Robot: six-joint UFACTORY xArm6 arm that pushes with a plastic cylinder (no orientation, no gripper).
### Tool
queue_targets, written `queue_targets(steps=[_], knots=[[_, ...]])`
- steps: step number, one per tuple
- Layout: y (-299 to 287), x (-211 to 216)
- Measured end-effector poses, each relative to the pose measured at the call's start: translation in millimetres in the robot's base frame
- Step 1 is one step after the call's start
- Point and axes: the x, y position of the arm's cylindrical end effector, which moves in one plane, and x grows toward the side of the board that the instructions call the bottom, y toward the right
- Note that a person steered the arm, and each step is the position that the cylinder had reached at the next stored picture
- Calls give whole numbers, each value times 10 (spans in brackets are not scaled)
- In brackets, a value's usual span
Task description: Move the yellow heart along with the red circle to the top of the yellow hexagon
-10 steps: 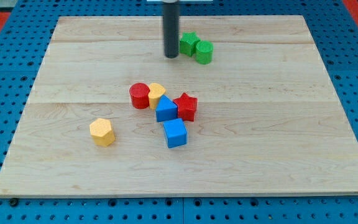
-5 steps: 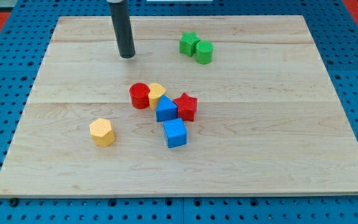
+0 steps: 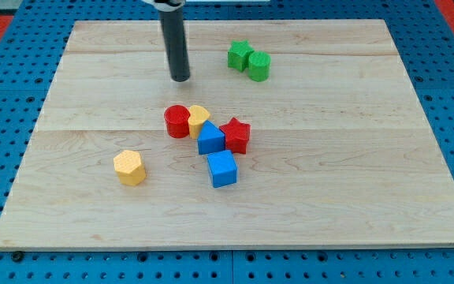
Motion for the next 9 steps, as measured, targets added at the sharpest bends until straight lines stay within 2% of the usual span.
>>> queue_targets(steps=[1,3,4,5,7,9], knots=[[42,6],[681,45],[701,141],[781,638],[170,1010],[36,1217]])
